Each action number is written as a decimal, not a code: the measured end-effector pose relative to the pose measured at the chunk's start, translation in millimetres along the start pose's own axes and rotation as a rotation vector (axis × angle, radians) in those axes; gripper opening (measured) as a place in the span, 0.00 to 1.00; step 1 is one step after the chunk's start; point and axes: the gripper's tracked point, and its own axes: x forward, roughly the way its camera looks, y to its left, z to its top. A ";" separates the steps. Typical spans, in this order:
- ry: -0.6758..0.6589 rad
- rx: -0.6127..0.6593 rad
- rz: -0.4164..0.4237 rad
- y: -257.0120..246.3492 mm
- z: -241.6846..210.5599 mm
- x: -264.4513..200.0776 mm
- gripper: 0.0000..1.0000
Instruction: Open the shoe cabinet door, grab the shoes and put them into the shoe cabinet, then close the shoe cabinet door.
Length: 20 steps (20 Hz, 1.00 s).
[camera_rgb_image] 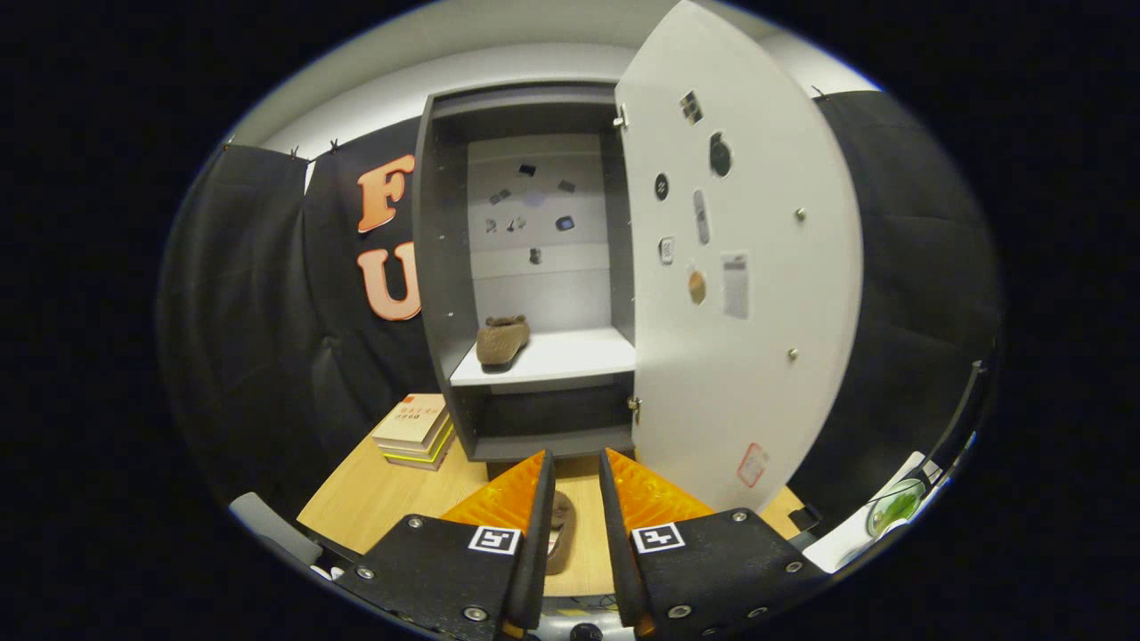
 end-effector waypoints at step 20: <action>0.515 -0.090 0.297 74.8 -267.3 192.4 0.49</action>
